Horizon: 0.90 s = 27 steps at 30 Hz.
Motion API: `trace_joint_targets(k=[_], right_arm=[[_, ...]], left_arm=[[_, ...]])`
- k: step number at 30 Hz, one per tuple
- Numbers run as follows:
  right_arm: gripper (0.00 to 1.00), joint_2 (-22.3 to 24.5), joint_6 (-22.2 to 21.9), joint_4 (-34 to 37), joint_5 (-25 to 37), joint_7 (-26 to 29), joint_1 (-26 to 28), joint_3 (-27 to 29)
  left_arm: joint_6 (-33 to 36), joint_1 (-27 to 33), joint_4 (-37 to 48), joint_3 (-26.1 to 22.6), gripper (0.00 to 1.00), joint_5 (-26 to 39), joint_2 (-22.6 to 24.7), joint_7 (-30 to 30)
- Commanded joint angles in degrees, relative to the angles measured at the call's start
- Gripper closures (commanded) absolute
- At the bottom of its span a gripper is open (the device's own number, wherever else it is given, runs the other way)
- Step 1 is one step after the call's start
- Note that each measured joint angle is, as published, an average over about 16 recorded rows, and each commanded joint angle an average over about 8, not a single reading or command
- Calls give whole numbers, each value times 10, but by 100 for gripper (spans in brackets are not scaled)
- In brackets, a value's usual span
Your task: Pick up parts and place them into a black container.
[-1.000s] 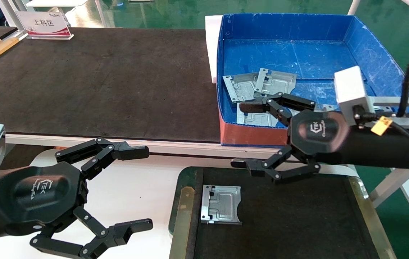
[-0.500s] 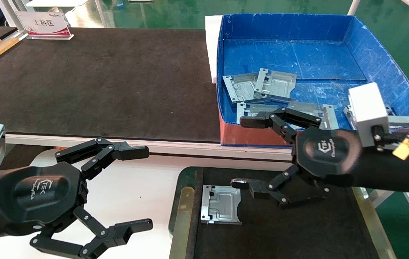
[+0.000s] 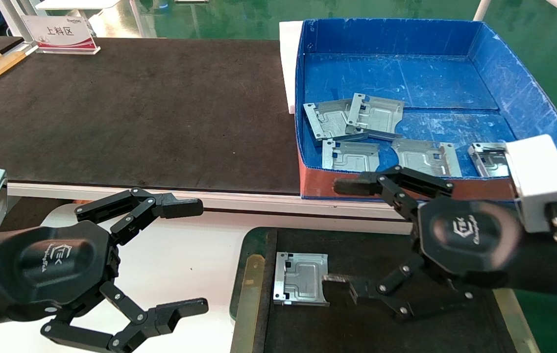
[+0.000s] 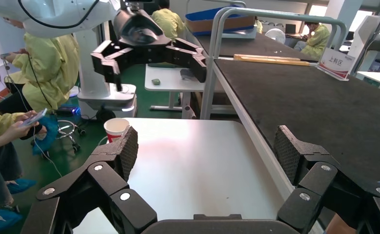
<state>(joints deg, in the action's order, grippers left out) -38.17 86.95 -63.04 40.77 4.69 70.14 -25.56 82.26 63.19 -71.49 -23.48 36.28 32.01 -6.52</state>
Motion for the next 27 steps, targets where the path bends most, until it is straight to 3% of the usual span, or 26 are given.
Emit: trace_joint_targets(k=[1,14,27], right_arm=[[0,5,-2,-16,2,9,-13,14],[0,33,-13,-110,11,62,-89,99],[0,34,-14,-113,12,63,-92,103]], left_arm=[[0,0,0,0,0,0,0,0],[0,0,0,0,0,0,0,0],[0,0,0,0,0,0,0,0]])
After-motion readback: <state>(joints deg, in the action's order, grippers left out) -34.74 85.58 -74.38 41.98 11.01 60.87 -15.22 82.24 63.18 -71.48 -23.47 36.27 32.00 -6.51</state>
